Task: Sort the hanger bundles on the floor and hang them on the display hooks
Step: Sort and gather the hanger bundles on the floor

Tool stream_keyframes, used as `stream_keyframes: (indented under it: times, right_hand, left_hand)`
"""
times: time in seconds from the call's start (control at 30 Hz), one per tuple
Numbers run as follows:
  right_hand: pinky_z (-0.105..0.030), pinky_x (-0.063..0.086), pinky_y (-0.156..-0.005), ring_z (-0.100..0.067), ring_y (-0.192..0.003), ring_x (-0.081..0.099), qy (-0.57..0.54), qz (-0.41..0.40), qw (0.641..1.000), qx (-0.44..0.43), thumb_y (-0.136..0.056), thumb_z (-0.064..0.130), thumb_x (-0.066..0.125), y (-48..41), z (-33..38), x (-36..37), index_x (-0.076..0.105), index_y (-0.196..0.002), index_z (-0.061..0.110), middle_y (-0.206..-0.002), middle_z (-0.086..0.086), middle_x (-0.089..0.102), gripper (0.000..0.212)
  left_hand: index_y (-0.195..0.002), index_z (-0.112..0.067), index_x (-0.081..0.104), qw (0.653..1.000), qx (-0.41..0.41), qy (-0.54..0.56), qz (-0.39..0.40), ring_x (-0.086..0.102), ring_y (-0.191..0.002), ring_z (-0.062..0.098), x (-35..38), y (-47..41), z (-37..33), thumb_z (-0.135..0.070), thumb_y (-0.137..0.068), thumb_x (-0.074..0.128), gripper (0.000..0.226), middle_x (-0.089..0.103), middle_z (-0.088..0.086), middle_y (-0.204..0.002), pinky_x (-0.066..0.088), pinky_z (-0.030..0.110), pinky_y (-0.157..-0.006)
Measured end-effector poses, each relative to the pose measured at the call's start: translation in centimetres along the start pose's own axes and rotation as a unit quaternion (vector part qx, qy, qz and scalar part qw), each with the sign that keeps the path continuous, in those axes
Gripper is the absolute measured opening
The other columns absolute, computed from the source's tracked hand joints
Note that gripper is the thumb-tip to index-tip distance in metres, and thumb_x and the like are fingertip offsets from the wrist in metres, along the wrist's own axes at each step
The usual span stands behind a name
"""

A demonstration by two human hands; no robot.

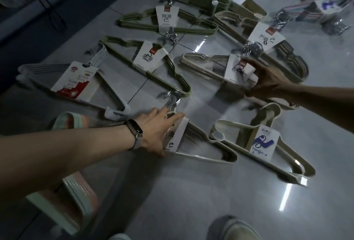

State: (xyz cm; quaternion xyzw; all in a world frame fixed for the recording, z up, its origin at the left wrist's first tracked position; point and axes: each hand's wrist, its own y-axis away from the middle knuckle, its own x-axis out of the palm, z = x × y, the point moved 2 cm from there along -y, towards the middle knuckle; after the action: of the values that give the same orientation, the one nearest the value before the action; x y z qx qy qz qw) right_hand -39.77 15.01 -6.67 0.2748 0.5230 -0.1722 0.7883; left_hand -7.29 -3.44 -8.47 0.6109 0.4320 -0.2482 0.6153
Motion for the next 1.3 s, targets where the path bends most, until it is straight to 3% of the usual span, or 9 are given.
stream_keyframes:
  times: [0.23,0.37,0.53,0.67,0.73,0.8,0.93,1.1,1.3]
  right_hand:
    - [-0.045,0.044,-0.084,-0.034,-0.101,0.049,0.020,-0.092,0.995,0.044,-0.065,0.030,0.095,4.1,-0.8,-4.5,0.028,-0.156,0.050,-0.121,-0.012,0.054,0.114]
    - [-0.040,0.038,-0.079,-0.032,-0.098,0.045,-0.005,-0.086,0.995,0.056,-0.072,0.026,0.094,6.9,0.6,-6.4,0.027,-0.156,0.050,-0.115,-0.015,0.047,0.111]
    - [-0.055,0.050,-0.095,-0.038,-0.122,0.047,-0.008,-0.057,0.998,0.017,-0.066,0.031,0.095,9.3,3.4,-4.5,0.023,-0.154,0.058,-0.142,-0.017,0.048,0.117]
    - [-0.039,0.047,-0.076,-0.024,-0.099,0.046,-0.008,-0.011,0.999,-0.039,-0.068,0.033,0.096,11.2,6.3,-1.4,0.025,-0.155,0.053,-0.118,-0.012,0.049,0.114]
    - [-0.039,0.049,-0.078,-0.023,-0.099,0.047,0.013,0.008,0.997,-0.070,-0.069,0.037,0.095,12.2,7.3,0.5,0.024,-0.158,0.050,-0.121,-0.012,0.050,0.115]
    - [-0.038,0.051,-0.082,-0.023,-0.105,0.049,0.019,0.036,0.996,-0.083,-0.069,0.036,0.095,12.8,8.1,2.0,0.022,-0.158,0.052,-0.128,-0.010,0.050,0.116]
    - [-0.031,0.046,-0.080,-0.020,-0.106,0.047,0.055,0.080,0.988,-0.123,-0.068,0.035,0.094,13.1,9.2,3.5,0.011,-0.152,0.064,-0.135,-0.006,0.048,0.121]
    - [-0.030,0.048,-0.083,-0.016,-0.106,0.042,0.083,0.103,0.979,-0.153,-0.068,0.039,0.092,12.6,11.7,4.6,0.004,-0.144,0.068,-0.139,-0.004,0.046,0.120]
    - [-0.034,0.045,-0.084,-0.020,-0.103,0.045,0.074,0.104,0.979,-0.156,-0.064,0.047,0.088,12.2,12.7,6.3,0.011,-0.151,0.069,-0.131,-0.001,0.046,0.118]
  left_hand:
    - [-0.156,-0.042,-0.006,0.999,-0.020,0.046,-0.021,0.040,-0.131,0.037,1.0,-0.6,-3.4,-0.062,-0.054,0.087,0.140,0.028,0.011,-0.146,0.052,0.052,-0.093]
    - [-0.159,-0.034,-0.006,0.999,0.001,0.046,-0.027,0.043,-0.131,0.040,1.0,-0.8,-4.3,-0.065,-0.063,0.081,0.134,0.028,0.015,-0.149,0.050,0.052,-0.102]
    - [-0.160,-0.037,0.015,0.993,0.018,0.120,-0.015,0.051,-0.126,0.028,0.0,2.2,-1.2,-0.054,-0.071,0.083,0.113,0.036,0.004,-0.144,0.048,0.036,-0.104]
    - [-0.155,-0.031,0.033,0.981,-0.071,0.179,-0.010,0.056,-0.122,0.024,1.7,6.4,2.0,-0.044,-0.077,0.083,0.093,0.050,0.004,-0.141,0.049,0.034,-0.099]
    - [-0.149,-0.028,0.041,0.967,-0.119,0.224,-0.019,0.060,-0.109,0.019,2.9,8.2,3.5,-0.043,-0.076,0.085,0.087,0.058,0.000,-0.137,0.053,0.032,-0.085]
    - [-0.154,-0.027,0.036,0.937,-0.157,0.312,-0.025,0.061,-0.107,0.015,3.8,9.7,4.9,-0.043,-0.072,0.090,0.099,0.059,-0.004,-0.137,0.053,0.026,-0.082]
    - [-0.157,-0.042,0.016,0.884,-0.172,0.425,-0.092,0.060,-0.121,0.019,3.6,11.1,6.1,-0.051,-0.048,0.096,0.136,0.050,0.001,-0.147,0.056,0.041,-0.099]
    - [-0.162,-0.032,0.017,0.952,-0.127,0.269,-0.071,0.050,-0.135,0.022,1.7,11.1,4.3,-0.037,-0.065,0.096,0.125,0.045,0.004,-0.155,0.048,0.035,-0.106]
    - [-0.154,-0.025,0.028,0.988,-0.102,0.112,-0.023,0.059,-0.117,0.031,2.9,9.8,2.6,-0.027,-0.075,0.082,0.096,0.051,0.007,-0.135,0.054,0.040,-0.091]
